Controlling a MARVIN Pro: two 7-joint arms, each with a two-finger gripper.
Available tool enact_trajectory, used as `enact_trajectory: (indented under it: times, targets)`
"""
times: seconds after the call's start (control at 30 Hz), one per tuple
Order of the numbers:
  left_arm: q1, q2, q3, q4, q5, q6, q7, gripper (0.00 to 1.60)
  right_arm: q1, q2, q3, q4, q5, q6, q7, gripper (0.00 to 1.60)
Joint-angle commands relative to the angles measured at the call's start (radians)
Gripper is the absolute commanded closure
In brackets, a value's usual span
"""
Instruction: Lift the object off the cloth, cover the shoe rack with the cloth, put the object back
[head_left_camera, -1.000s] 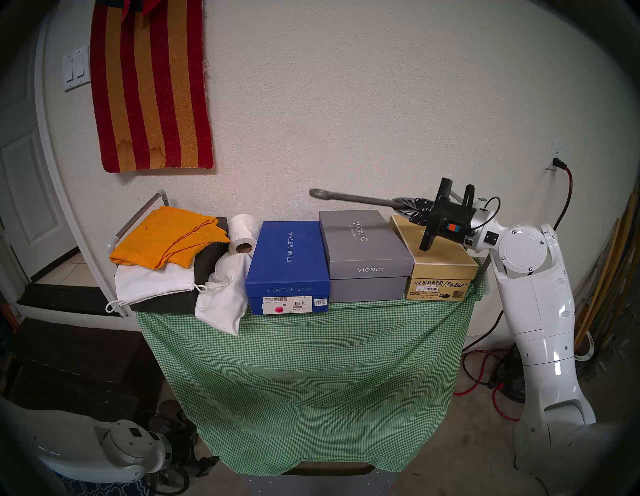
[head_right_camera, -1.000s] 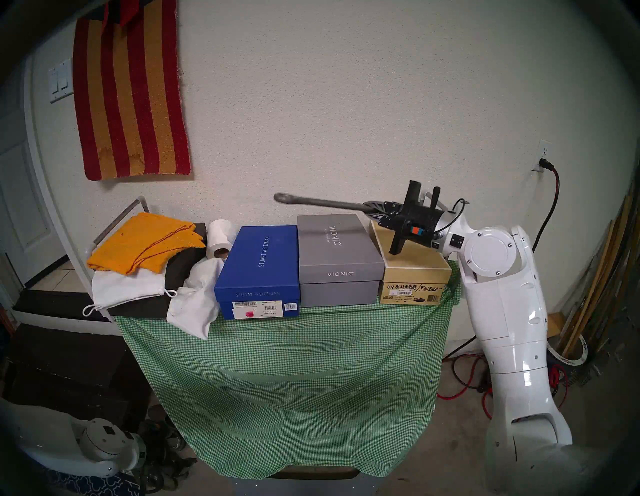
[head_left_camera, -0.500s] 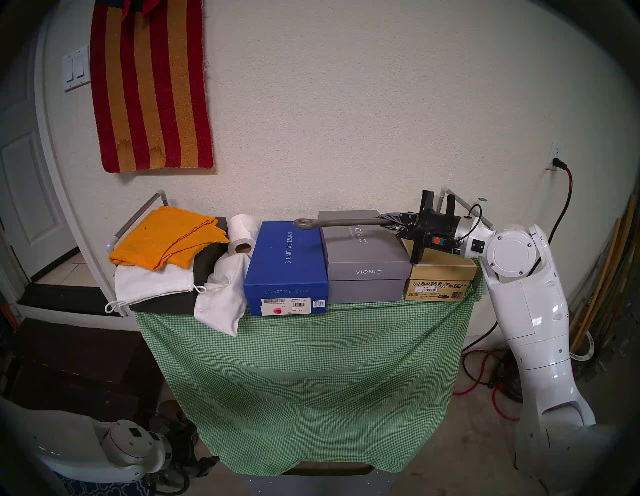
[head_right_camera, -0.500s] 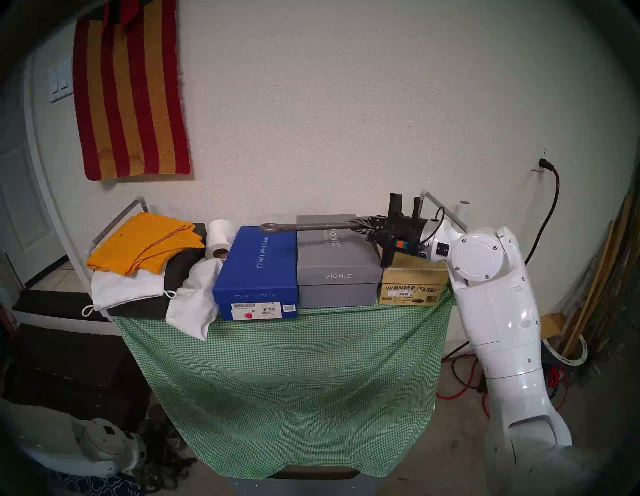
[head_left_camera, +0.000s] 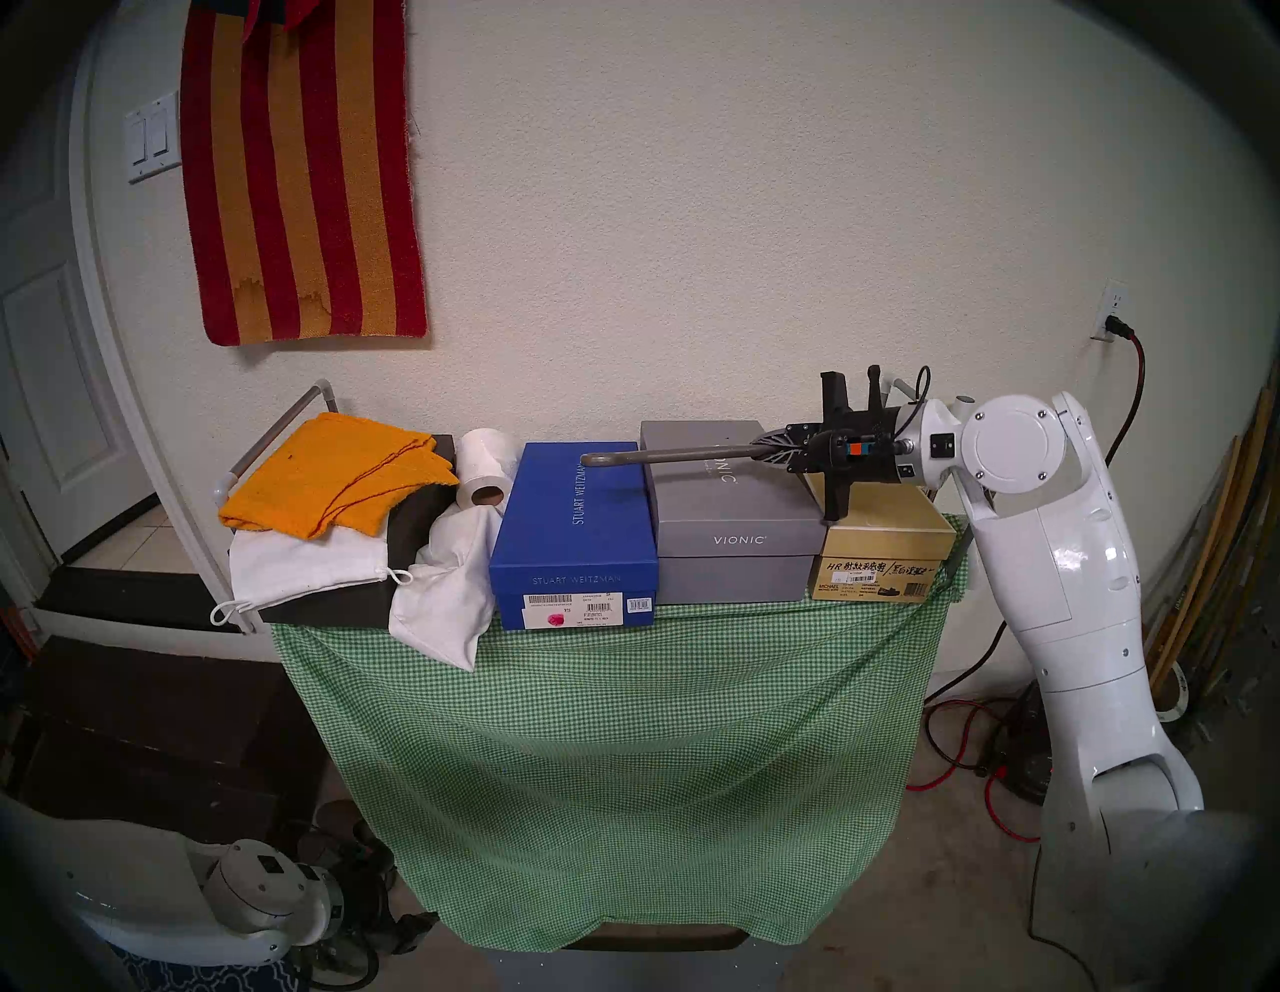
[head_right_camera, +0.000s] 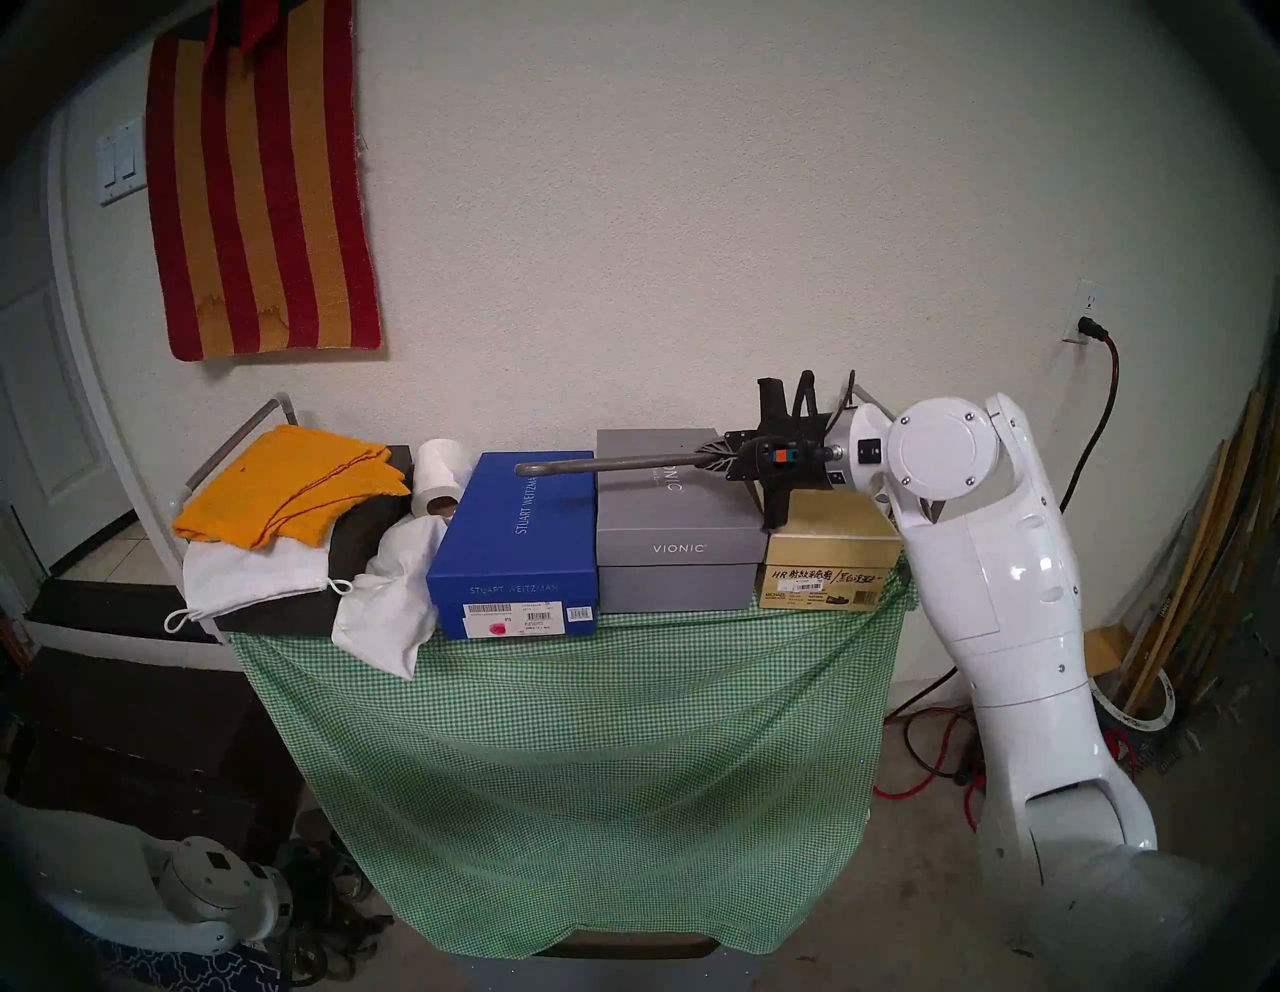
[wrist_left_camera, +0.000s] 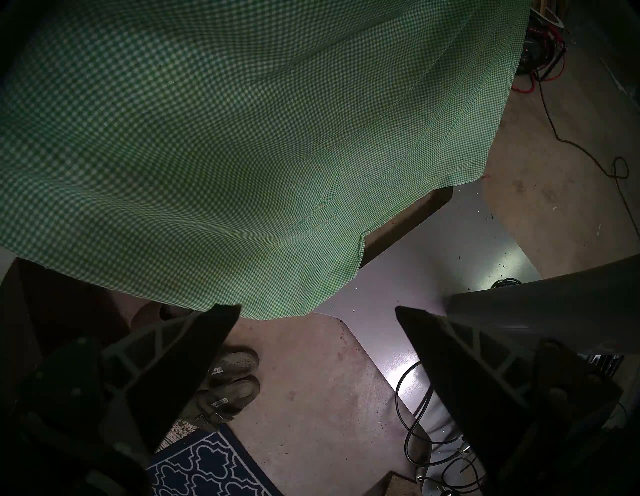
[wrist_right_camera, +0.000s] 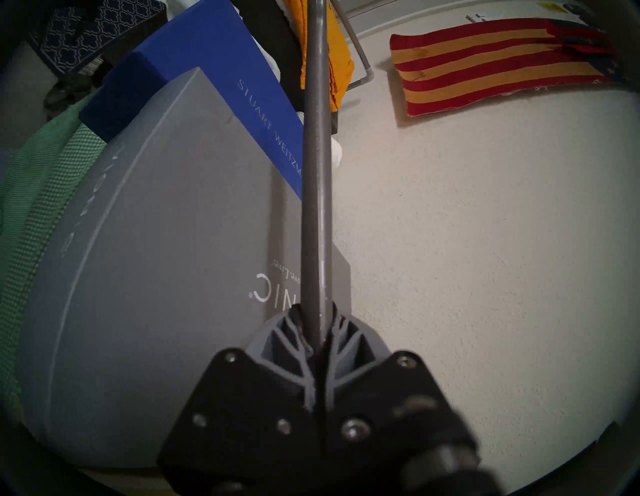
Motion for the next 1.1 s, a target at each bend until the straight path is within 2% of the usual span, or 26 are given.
enact_trajectory:
  times: [0.0,0.17,0.3,0.63,0.77,0.83,0.87,1.07]
  targets:
    - [-0.002,-0.001,-0.001,-0.001,0.002,0.001,0.001,0.0,0.124,0.001,0.006,-0.015,-0.004,0.051,0.079,1.6]
    - [-0.003,-0.001,0.001,0.0,0.0,0.0,0.001,0.0,0.171,-0.01,-0.006,-0.007,-0.025,0.08,0.135,1.6]
    - [-0.004,-0.001,0.002,0.0,0.0,-0.001,0.001,0.0,0.222,-0.023,-0.044,0.035,-0.057,0.094,0.183,1.6]
    - [-0.006,0.0,0.005,0.0,-0.003,-0.004,0.001,0.0,0.332,-0.088,-0.071,0.161,-0.101,0.137,0.25,1.6]
    - [-0.007,0.0,0.006,0.0,-0.004,-0.004,0.001,0.0,0.356,-0.102,-0.082,0.195,-0.109,0.145,0.253,1.6]
    - [-0.008,0.0,0.007,0.0,-0.004,-0.005,0.001,0.0,0.374,-0.11,-0.099,0.225,-0.125,0.147,0.253,1.6]
    - [-0.008,0.0,0.008,0.0,-0.004,-0.005,0.001,0.0,0.411,-0.114,-0.133,0.277,-0.14,0.146,0.253,1.6]
    - [-0.01,0.0,0.01,0.0,-0.004,-0.005,0.001,0.0,0.466,-0.125,-0.202,0.387,-0.169,0.142,0.253,1.6]
